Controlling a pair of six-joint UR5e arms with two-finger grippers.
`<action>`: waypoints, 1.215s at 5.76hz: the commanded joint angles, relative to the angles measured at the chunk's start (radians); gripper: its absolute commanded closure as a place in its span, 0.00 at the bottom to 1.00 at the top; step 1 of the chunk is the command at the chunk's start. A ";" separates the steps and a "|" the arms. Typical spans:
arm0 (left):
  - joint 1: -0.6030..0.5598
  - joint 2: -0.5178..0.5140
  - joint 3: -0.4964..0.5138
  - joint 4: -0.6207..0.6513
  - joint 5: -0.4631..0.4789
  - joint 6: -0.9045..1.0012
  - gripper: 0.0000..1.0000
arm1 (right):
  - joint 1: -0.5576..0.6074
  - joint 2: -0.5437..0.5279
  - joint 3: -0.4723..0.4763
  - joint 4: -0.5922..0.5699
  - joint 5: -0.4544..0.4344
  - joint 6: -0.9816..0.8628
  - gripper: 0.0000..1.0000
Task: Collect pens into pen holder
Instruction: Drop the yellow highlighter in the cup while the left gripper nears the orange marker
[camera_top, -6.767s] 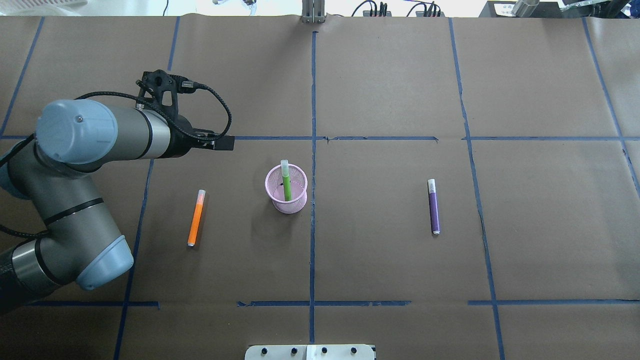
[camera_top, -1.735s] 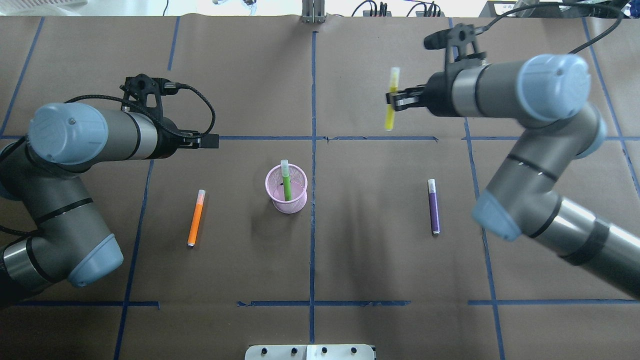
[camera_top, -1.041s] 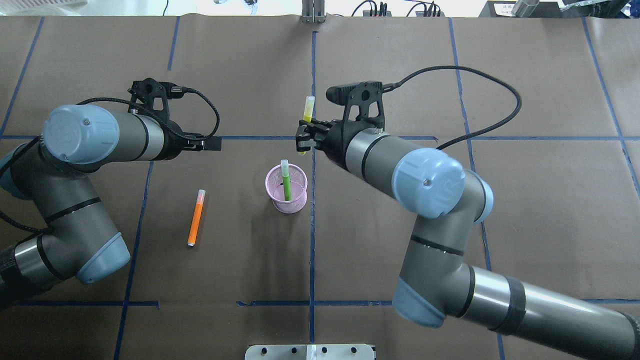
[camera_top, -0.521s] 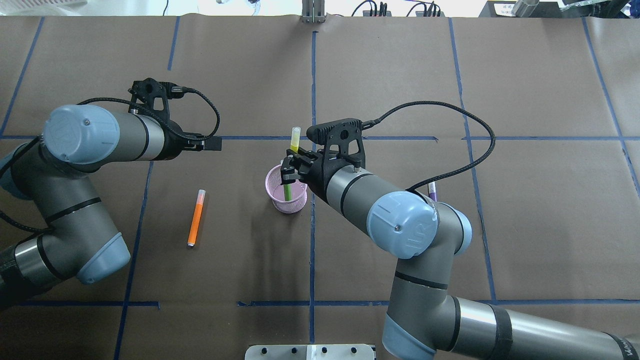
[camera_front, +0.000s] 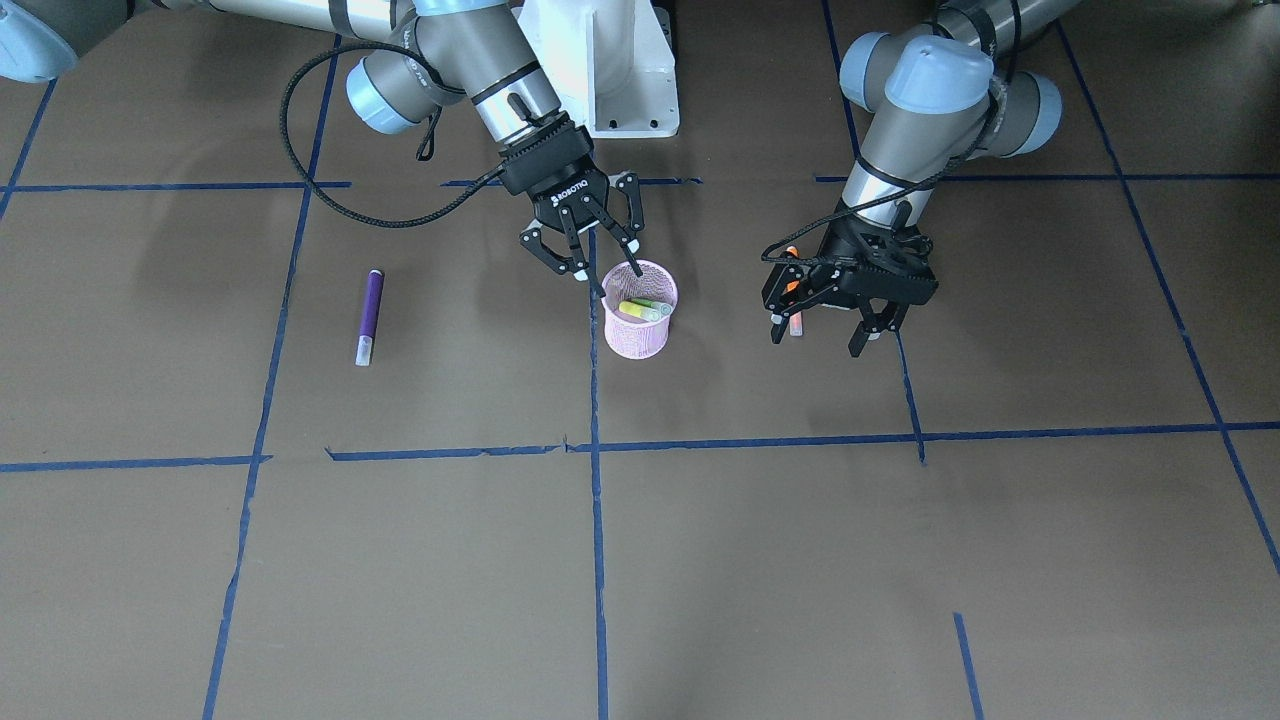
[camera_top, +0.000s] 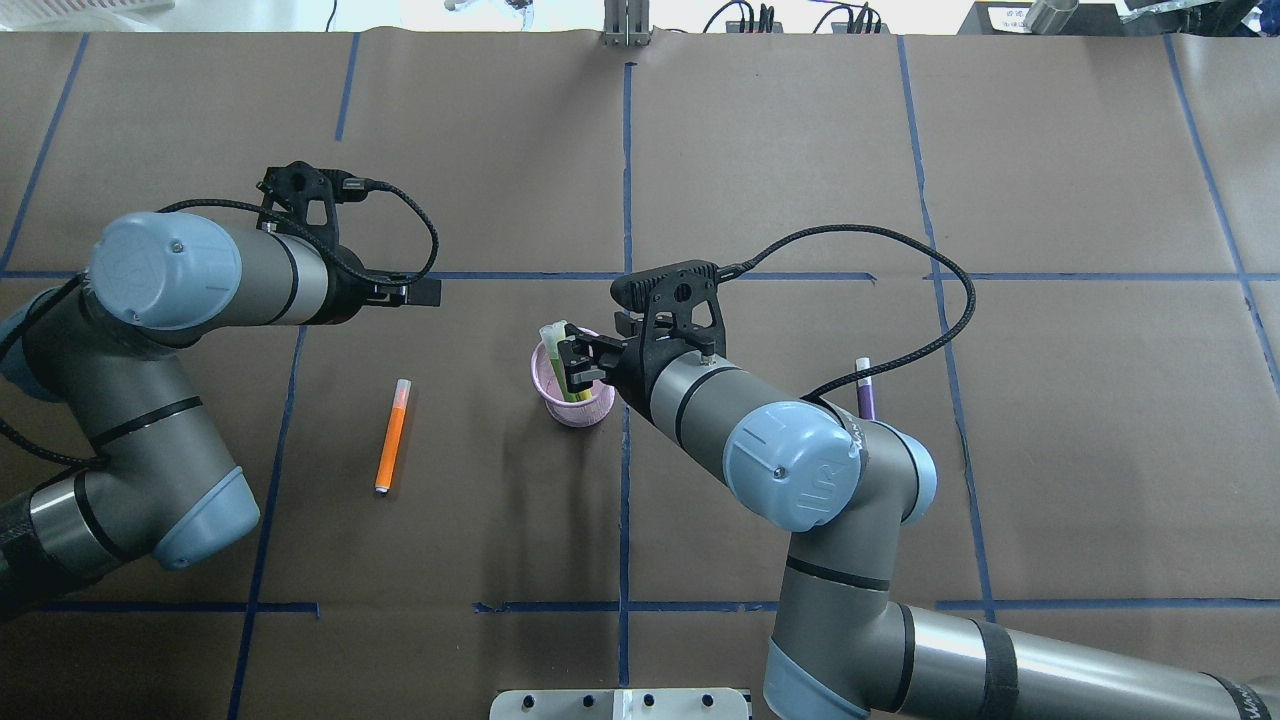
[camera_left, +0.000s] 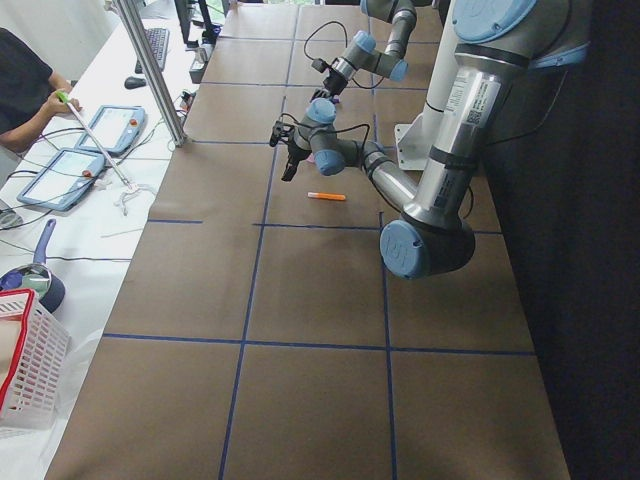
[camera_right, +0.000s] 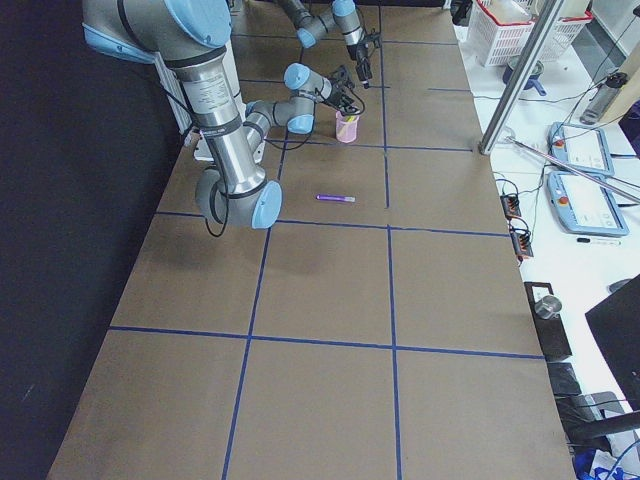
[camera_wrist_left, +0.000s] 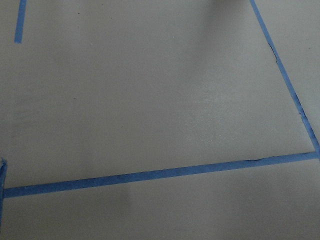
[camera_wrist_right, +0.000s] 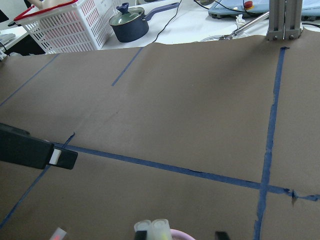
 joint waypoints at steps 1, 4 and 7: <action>-0.004 -0.007 -0.017 0.163 -0.177 0.003 0.00 | 0.013 -0.002 0.028 -0.002 0.021 -0.001 0.01; -0.001 -0.122 0.004 0.561 -0.326 0.360 0.00 | 0.206 -0.010 0.147 -0.241 0.347 -0.001 0.01; -0.014 -0.151 0.107 0.586 -0.443 0.416 0.00 | 0.373 -0.151 0.278 -0.335 0.625 -0.013 0.01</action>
